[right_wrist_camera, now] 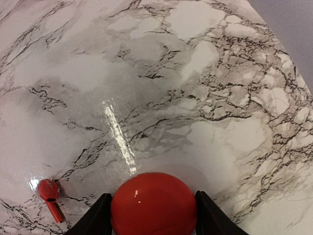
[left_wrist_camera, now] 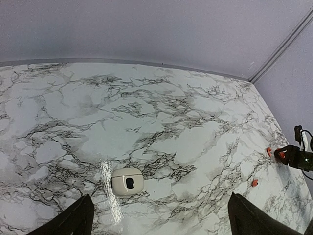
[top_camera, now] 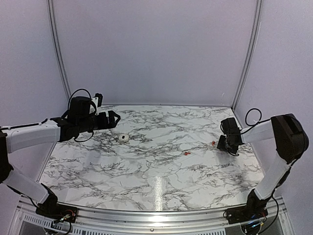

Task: Insert the wireless bluetooth earbuds into the charging case
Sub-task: Pick up the charging case from the center of the board, then pass from the right arm to the left

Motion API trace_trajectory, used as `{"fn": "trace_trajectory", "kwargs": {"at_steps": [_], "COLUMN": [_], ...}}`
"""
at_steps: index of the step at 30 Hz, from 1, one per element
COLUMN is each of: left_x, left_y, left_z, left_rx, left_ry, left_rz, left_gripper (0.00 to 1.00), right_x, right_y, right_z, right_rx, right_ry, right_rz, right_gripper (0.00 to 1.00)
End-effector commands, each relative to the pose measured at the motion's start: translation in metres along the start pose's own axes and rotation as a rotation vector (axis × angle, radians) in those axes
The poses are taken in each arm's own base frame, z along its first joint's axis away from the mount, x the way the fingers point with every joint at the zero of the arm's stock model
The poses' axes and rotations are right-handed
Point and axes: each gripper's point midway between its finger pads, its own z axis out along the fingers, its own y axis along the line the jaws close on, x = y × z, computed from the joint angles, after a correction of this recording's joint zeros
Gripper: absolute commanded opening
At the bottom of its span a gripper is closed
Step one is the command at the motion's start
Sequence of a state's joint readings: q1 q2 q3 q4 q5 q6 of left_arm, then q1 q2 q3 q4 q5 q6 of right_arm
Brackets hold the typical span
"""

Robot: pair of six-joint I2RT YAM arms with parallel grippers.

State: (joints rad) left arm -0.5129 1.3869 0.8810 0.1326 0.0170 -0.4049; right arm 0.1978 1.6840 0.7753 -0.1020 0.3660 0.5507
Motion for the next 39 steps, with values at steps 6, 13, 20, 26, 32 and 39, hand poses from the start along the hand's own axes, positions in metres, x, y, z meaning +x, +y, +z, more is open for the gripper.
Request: {"fn": "trace_trajectory", "kwargs": {"at_steps": [6,13,20,26,32,39], "left_x": [-0.008,-0.012,-0.016,-0.006,0.006,0.031], "left_y": [-0.003,-0.006,-0.011,-0.029,-0.055,-0.087], "left_z": [-0.009,-0.016,-0.025,-0.035,-0.053,-0.074], "left_rx": [0.011,0.028,0.057,0.168,0.336,0.506], "left_ry": [-0.045,-0.074,-0.085,-0.033,0.005,0.089], "left_rz": [0.008,0.019,0.013,0.021,0.009,0.014], "left_gripper": [0.99,0.99,0.99,0.99,0.99,0.98], "right_x": [-0.012,-0.027,-0.042,-0.036,-0.009,0.034], "right_y": [0.005,0.021,0.078,0.145,0.196,0.225], "right_z": [-0.008,-0.034,-0.1,-0.184,-0.264,-0.346], "right_rx": [-0.041,-0.156,-0.432,-0.67,-0.888,-0.983], "right_ry": [-0.015,-0.05,-0.166,-0.322,-0.445,-0.655], "right_rz": [-0.023,-0.096,-0.297,-0.566,-0.822,-1.092], "right_gripper": [0.5,0.44,0.45,0.42,0.37,0.38]}}
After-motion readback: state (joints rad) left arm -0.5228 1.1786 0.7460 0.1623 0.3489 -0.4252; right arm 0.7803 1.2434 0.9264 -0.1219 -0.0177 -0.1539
